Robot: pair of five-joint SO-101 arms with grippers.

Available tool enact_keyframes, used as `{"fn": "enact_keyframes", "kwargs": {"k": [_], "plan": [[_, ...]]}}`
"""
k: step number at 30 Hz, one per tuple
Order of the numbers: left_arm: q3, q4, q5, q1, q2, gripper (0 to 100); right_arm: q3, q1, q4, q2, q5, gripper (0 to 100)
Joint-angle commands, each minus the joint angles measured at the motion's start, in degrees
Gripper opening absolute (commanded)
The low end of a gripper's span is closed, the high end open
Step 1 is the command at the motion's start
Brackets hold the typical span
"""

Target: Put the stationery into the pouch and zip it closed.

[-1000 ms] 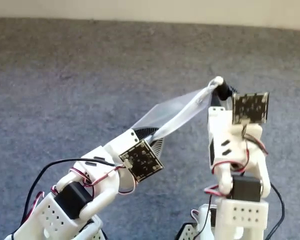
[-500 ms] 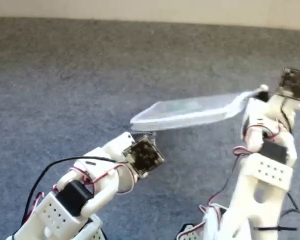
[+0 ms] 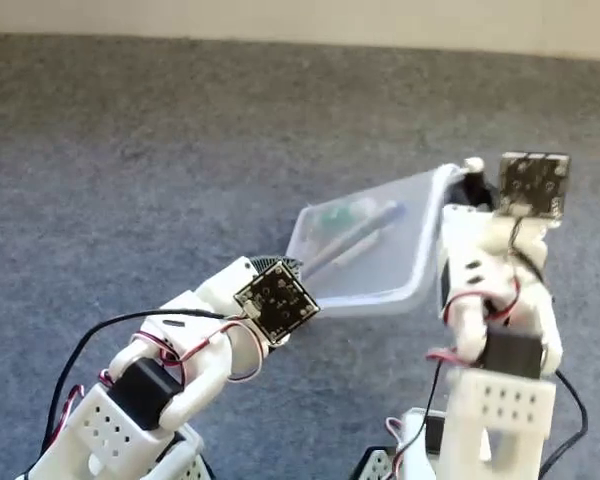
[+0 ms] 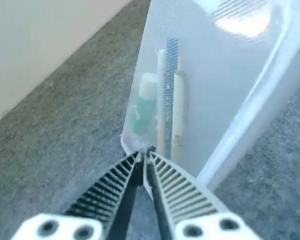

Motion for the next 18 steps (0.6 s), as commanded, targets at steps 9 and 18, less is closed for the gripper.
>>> {"fn": "enact_keyframes", "kwargs": {"k": [9, 18], "plan": [[-7.3, 8.0, 13.4, 4.2, -12.1, 23, -0.6, -18.0, 4.7, -6.2, 0.4, 0.6], [-4.0, 6.3, 13.3, 6.5, -16.0, 22, -0.6, -21.8, 7.8, -6.2, 0.4, 0.6]]}}
